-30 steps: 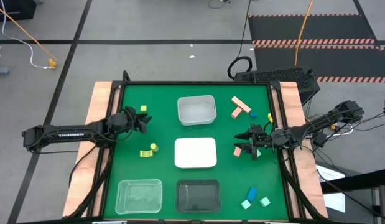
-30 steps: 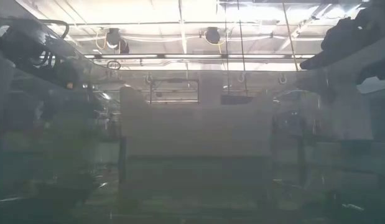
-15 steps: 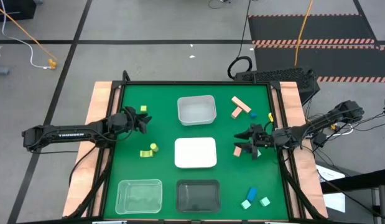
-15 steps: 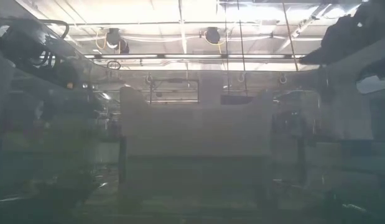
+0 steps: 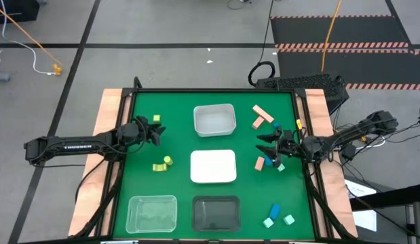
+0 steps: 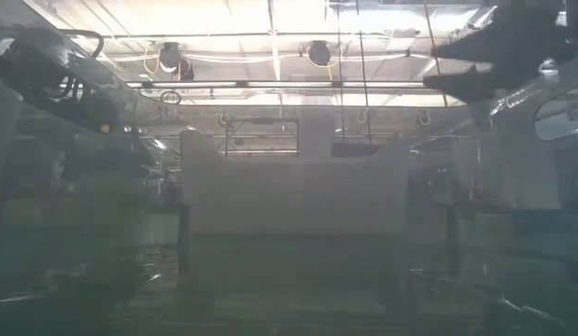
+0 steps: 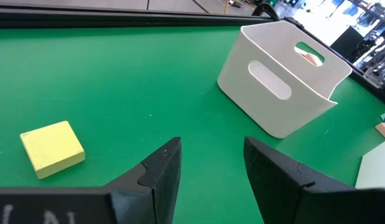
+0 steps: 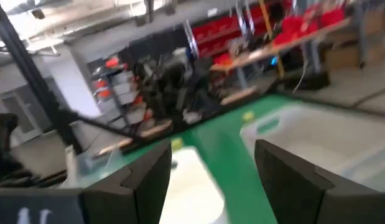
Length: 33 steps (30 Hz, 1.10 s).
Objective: Sort & place blocks by color
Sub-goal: Put the top brown block into the gray bin
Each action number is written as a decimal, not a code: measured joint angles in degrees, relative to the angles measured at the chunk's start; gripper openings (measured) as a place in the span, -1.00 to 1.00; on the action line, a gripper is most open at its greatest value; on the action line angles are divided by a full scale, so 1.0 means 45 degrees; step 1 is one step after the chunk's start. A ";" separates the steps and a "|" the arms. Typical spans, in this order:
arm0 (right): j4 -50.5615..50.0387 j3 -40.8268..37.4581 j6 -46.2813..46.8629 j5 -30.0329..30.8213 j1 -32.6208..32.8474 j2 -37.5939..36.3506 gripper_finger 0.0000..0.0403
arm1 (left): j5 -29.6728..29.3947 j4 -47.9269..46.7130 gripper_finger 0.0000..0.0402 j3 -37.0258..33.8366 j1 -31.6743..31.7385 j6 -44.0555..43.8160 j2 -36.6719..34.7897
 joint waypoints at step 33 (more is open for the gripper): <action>-0.1041 0.5541 -0.4691 0.6987 -0.2286 0.0186 0.10 | 0.0000 0.0000 -0.13 -0.0004 -0.0003 -0.0019 0.0004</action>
